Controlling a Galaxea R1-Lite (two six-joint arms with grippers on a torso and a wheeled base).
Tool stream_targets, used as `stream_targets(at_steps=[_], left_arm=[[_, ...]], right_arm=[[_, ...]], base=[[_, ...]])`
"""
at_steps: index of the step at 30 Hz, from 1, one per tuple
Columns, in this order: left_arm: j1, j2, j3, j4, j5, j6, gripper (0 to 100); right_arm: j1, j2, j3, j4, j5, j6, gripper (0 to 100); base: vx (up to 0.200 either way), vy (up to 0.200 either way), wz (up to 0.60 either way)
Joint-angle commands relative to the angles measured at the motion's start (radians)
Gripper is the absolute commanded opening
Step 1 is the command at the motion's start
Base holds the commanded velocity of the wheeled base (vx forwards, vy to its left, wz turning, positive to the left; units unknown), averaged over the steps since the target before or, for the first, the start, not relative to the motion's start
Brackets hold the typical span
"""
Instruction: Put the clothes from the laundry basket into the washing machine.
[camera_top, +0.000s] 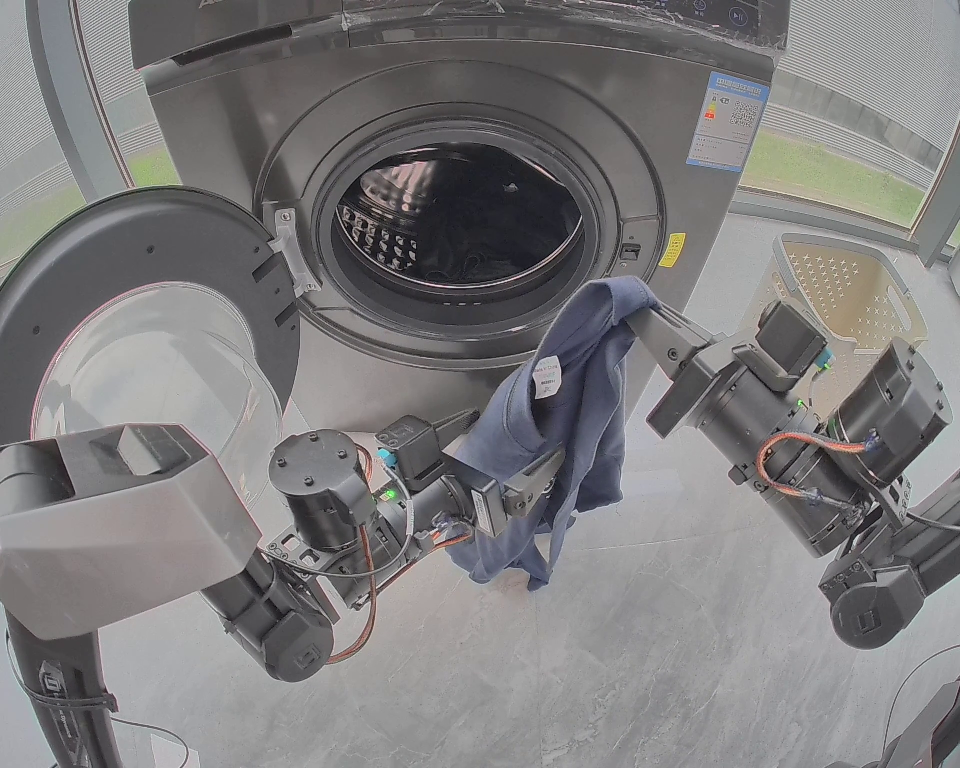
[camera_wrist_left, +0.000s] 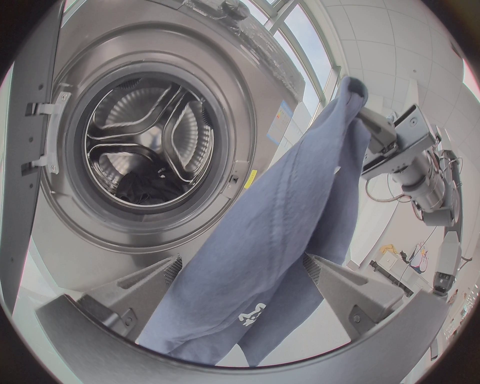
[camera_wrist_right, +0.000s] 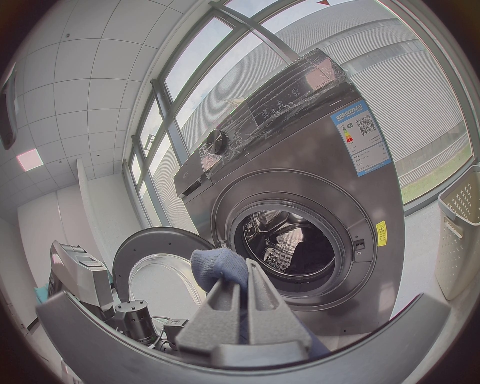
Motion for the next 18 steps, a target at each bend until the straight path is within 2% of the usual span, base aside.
stream_targets(at_steps=[1,8,18], left_arm=[[-0.016,-0.034,-0.001,0.001,-0.001,-0.001,100],[0.013,0.017,-0.038,0.001,0.007,-0.003,100],[0.119,0.043,-0.058,0.008,0.01,0.003,100]], right_arm=[[0.001,0.0,0.0,0.0,0.001,0.0,0],[0.002,0.002,0.0,-0.001,0.001,0.0,0],[0.001,0.003,0.002,-0.001,0.002,0.0,0]], base=[[0.0,0.0,0.0],[0.0,0.0,0.0],[0.0,0.0,0.0]])
